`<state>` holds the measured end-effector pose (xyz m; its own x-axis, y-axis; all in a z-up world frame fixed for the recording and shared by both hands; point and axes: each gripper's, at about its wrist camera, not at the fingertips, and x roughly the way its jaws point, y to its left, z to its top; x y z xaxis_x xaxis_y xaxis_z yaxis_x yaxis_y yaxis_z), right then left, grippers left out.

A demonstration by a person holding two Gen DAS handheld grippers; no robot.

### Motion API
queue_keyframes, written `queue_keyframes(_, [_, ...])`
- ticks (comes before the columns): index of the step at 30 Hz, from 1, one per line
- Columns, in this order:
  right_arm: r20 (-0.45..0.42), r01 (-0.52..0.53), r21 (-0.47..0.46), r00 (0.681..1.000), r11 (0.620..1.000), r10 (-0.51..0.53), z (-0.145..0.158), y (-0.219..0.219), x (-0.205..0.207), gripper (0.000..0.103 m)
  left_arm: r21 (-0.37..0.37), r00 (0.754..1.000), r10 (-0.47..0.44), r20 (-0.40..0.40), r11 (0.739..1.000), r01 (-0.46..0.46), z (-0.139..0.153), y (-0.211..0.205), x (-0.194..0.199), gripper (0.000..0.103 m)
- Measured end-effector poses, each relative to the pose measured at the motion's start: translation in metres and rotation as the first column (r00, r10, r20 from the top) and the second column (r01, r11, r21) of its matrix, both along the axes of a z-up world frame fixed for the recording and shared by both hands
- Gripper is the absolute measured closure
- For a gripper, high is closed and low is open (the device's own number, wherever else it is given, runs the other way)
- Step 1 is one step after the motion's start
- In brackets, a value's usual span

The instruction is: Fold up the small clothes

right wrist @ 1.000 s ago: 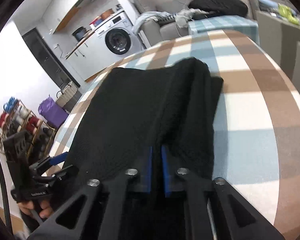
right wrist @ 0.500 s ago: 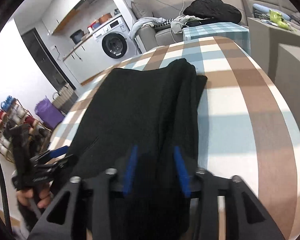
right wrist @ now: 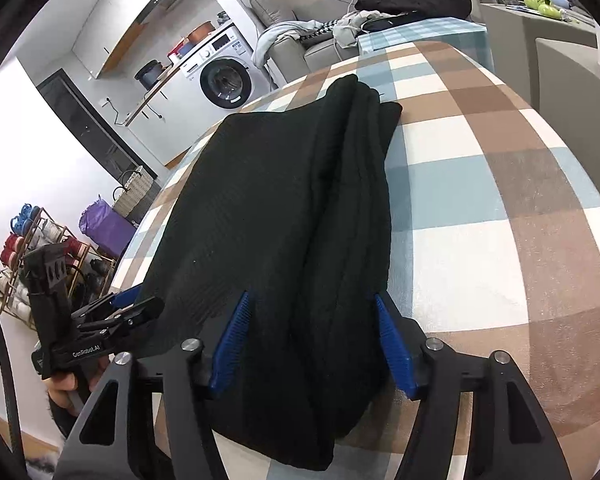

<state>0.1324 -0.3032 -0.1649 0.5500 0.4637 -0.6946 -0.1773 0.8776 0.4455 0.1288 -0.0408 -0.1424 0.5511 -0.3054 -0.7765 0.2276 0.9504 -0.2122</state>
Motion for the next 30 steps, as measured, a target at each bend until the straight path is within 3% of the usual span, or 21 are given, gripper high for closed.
queue_keyframes(2, [0.003,0.002,0.001,1.000,1.000,-0.002,0.000,0.001,0.000,0.043,0.011,1.000,-0.002,0.002,1.000,0.002,0.000,-0.001,0.000,0.049])
queue_keyframes(5, [-0.001,-0.009,0.003,1.000,1.000,0.009,-0.001,0.001,-0.002,0.062,0.020,1.000,0.001,0.014,1.000,-0.001,0.001,-0.001,-0.001,0.064])
queue_keyframes(7, [0.011,-0.016,-0.004,1.000,1.000,0.016,-0.001,0.005,-0.002,0.068,0.019,1.000,0.006,0.021,1.000,-0.006,0.002,0.001,-0.001,0.073])
queue_keyframes(11, [0.024,-0.022,-0.026,0.999,0.999,0.023,0.001,0.012,0.000,0.073,0.018,1.000,0.013,0.024,1.000,-0.014,0.002,0.003,0.002,0.075])
queue_keyframes(30, [0.055,0.003,-0.111,0.998,0.994,0.003,0.004,0.053,0.063,0.073,0.056,0.991,0.123,0.059,0.990,-0.127,0.005,0.027,0.067,0.077])
